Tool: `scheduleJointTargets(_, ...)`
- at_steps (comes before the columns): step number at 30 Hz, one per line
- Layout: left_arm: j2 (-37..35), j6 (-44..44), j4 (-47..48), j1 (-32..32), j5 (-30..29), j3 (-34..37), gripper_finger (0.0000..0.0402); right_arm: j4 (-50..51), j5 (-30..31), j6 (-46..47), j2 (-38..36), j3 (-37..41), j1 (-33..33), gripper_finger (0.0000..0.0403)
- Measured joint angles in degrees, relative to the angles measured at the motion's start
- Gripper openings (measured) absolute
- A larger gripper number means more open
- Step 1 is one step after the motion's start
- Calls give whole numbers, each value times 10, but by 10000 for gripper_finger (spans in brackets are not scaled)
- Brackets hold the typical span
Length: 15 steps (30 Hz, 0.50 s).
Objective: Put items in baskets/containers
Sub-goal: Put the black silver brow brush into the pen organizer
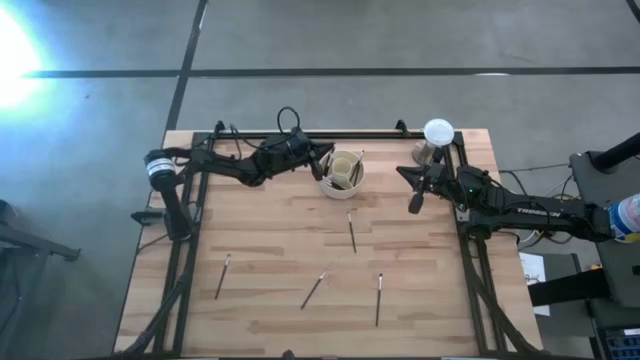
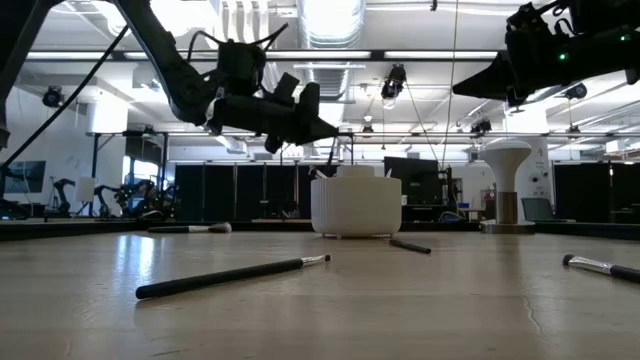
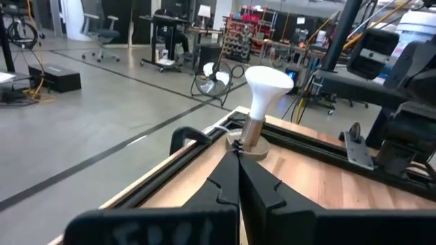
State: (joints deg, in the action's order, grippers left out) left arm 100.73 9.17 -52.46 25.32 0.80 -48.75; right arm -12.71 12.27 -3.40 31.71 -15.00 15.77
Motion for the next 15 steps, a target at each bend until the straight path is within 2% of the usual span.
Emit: scheduleJointTargets(15, -4, 38, 67, 13, -4, 0, 2, 0, 0, 62, 50, -5, 0, 8)
